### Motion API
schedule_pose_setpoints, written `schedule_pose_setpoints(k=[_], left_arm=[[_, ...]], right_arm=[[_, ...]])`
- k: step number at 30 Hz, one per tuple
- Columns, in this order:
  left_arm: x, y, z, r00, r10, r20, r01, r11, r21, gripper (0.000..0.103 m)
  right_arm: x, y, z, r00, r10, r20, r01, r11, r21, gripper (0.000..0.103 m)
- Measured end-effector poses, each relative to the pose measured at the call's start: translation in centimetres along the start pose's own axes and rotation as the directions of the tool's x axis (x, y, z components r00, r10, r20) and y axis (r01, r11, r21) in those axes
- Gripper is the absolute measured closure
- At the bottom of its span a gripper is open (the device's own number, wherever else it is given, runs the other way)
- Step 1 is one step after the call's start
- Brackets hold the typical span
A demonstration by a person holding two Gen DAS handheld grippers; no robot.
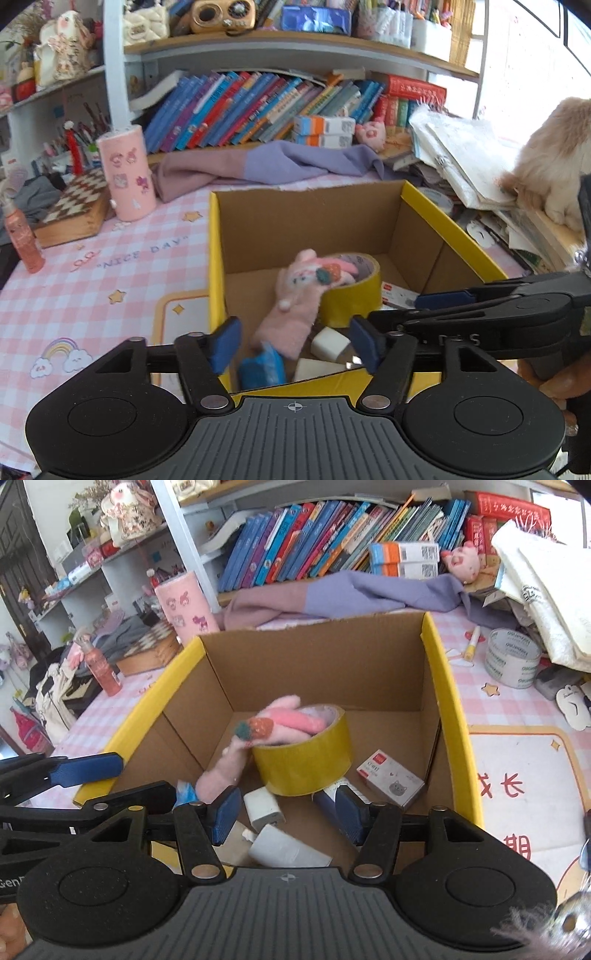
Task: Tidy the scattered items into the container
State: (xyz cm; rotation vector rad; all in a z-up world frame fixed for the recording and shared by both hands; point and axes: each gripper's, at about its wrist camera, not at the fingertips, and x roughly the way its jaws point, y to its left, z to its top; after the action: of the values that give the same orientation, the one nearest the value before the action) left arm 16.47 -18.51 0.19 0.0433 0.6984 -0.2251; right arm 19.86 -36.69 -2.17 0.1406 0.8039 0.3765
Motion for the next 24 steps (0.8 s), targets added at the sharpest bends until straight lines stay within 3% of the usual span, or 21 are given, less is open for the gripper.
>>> schedule_pose_setpoints(k=[11, 24], left_arm=[[-2.8, -0.1, -0.7, 0.997, 0.058, 0.059, -0.056, 0.998, -0.039, 0.020], [-5.0, 1.1, -2.1, 0.995, 0.035, 0.092, -0.033, 0.999, -0.030, 0.017]], right_arm=[[-2.6, 1.2, -0.9, 0.994, -0.030, 0.104, 0.034, 0.999, -0.033, 0.041], [-5.2, 3.9, -2.8, 0.975, -0.122, 0.184, 0.126, 0.992, -0.009, 0.039]])
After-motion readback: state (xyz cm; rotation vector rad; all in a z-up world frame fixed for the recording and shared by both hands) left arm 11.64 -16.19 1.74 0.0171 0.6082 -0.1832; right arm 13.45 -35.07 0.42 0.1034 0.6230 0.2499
